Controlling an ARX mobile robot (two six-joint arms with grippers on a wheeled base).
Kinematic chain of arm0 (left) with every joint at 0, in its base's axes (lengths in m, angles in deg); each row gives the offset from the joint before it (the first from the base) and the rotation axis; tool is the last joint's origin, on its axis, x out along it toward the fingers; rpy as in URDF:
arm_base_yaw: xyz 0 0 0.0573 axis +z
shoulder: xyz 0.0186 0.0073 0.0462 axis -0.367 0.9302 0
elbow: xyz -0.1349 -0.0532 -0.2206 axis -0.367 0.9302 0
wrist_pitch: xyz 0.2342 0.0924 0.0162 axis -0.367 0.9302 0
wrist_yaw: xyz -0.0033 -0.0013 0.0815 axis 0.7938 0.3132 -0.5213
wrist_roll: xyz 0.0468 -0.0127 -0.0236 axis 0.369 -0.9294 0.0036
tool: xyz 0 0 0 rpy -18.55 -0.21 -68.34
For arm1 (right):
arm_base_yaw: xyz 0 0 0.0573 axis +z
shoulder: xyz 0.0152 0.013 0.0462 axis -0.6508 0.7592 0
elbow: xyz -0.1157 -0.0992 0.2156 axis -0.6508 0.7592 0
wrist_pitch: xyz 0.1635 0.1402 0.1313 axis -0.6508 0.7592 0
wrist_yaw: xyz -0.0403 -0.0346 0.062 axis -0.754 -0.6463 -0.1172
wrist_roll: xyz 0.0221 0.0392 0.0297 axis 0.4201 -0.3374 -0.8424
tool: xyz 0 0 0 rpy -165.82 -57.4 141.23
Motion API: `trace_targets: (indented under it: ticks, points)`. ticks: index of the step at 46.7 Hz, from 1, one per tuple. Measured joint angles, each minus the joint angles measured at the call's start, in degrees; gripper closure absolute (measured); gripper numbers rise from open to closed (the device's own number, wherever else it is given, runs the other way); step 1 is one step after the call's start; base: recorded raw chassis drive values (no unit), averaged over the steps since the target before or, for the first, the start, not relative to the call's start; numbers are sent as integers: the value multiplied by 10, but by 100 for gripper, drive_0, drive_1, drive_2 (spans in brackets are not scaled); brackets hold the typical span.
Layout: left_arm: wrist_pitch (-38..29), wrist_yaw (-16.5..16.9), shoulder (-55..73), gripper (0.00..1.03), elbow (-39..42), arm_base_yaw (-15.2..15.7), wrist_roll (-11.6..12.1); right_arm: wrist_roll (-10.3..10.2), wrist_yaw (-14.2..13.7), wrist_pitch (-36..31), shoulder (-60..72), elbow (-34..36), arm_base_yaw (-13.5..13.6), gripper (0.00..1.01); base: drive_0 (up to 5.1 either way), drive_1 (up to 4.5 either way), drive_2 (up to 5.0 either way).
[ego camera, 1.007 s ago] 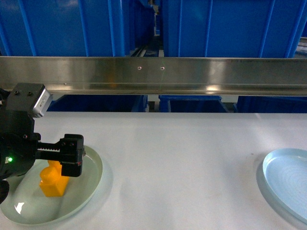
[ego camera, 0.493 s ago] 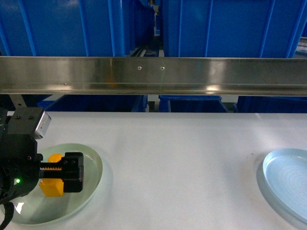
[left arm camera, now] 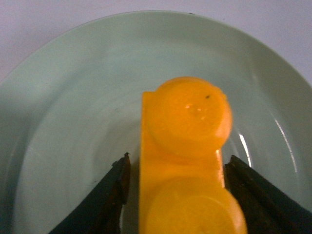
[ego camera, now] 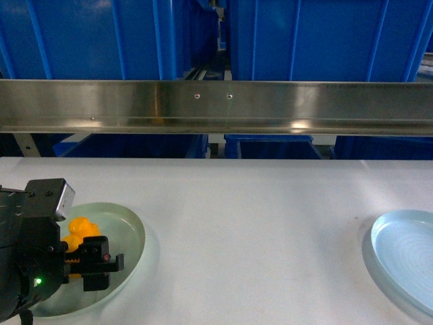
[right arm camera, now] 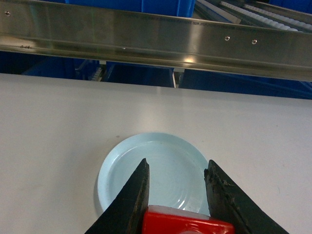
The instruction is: Sort and place red and yellow blocks in left bins
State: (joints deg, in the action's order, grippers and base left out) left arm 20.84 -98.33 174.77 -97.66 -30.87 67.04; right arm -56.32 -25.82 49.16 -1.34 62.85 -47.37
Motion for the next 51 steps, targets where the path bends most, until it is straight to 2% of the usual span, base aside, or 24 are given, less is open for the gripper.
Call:
trace_targets:
  ticks: [9,11,23,38,44,51]
  points:
    - [7,-12,-2,71,-3,-16,-1,0,0,0,0,0,0,72,0,0,0]
    - [7,-13,-6,74,-3,-18,0,0,0,0,0,0,0,72,0,0,0]
    - [25,-17,-56,76,9,-13,4,0,0,0,0,0,0,72,0,0,0]
    - [79,28,-247,76,28,9,49,0,0,0,0,0,0,72,0,0,0]
    - [137,38,-353,76,34,7,64,0,0,0,0,0,0,72,0,0,0]
    - [175,39,-427,76,33,-2,75,0,0,0,0,0,0,72,0,0,0]
